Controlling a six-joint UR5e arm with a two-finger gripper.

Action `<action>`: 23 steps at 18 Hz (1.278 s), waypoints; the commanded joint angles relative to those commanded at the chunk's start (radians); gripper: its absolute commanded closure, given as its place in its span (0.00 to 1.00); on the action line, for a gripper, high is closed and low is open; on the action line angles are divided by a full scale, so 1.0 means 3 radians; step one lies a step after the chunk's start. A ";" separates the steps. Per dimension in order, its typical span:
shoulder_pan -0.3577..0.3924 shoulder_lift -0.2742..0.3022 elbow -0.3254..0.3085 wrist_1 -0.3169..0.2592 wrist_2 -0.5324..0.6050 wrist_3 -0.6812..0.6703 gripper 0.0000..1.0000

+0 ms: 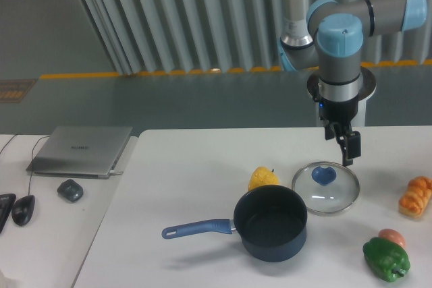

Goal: Pick up the egg
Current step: 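Lift the gripper off the glass lid and move toward the egg, then lower the open gripper down beside the green pepper toward the egg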

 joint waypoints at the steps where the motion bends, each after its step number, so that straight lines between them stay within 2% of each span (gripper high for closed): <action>1: -0.0005 -0.0026 0.0005 0.0031 0.0010 0.0000 0.00; 5: 0.0020 -0.0098 0.0056 0.0092 0.0092 0.0138 0.00; 9: 0.0025 -0.0169 0.0107 0.0108 0.0388 0.0347 0.00; 12: 0.0066 -0.0291 0.0286 0.0072 0.0414 0.1000 0.00; 16: 0.0112 -0.0537 0.0460 0.0072 0.0409 0.1568 0.00; 20: 0.0174 -0.0741 0.0480 0.0103 0.0669 0.2182 0.00; 23: 0.0317 -0.0768 0.0491 0.0103 0.0665 0.2398 0.00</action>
